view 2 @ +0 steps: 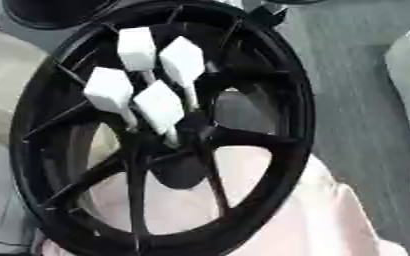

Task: Pull the pin out of the wheel hub.

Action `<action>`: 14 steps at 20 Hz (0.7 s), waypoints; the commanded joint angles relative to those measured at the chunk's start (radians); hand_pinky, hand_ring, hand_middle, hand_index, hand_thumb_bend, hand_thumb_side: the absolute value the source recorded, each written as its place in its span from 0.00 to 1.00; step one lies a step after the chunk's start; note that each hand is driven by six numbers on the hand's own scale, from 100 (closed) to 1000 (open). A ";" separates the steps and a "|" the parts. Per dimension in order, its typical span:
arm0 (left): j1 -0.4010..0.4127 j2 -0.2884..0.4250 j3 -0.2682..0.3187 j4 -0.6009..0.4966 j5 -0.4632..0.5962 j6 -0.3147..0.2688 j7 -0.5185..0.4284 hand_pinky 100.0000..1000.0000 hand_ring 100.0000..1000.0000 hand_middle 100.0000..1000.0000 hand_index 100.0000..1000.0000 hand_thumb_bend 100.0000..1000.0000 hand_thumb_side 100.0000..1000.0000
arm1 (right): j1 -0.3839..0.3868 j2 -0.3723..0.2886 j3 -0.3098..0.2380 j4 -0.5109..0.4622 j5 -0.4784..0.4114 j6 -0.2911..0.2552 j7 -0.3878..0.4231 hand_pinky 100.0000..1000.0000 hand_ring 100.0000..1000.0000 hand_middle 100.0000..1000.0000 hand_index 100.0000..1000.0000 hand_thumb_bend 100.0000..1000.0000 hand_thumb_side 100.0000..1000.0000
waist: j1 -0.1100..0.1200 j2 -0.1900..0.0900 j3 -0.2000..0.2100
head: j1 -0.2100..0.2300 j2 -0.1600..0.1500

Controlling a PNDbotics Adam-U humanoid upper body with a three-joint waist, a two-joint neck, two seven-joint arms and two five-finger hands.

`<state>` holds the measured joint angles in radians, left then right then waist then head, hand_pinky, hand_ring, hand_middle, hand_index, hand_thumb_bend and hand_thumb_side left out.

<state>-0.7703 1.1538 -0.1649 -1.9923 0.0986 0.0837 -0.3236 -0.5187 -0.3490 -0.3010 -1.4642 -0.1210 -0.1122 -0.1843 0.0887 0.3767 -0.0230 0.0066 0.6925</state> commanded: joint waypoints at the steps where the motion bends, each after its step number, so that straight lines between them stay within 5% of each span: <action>1: -0.003 0.045 0.027 -0.008 0.017 -0.002 0.019 0.54 0.52 0.58 0.77 0.60 0.37 | -0.012 -0.026 -0.003 -0.024 0.001 0.002 -0.004 0.84 0.72 0.60 0.68 0.23 0.48 | -0.005 -0.017 0.000 | 0.002 -0.004; 8: 0.015 0.049 0.039 -0.008 0.028 0.000 0.045 0.53 0.51 0.57 0.77 0.59 0.37 | -0.011 -0.027 -0.001 -0.024 0.003 0.003 -0.004 0.84 0.72 0.60 0.68 0.23 0.48 | -0.006 -0.016 0.002 | 0.003 -0.002; 14: 0.000 0.050 -0.010 -0.008 0.021 0.001 0.002 0.52 0.49 0.60 0.78 0.61 0.36 | -0.012 -0.026 0.002 -0.024 0.005 0.005 -0.003 0.84 0.72 0.60 0.68 0.24 0.48 | -0.005 -0.017 -0.003 | 0.005 -0.005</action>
<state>-0.7553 1.1625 -0.1758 -1.9923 0.1235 0.0848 -0.3120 -0.5186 -0.3490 -0.3003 -1.4643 -0.1202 -0.1081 -0.1870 0.0858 0.3772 -0.0259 0.0081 0.6927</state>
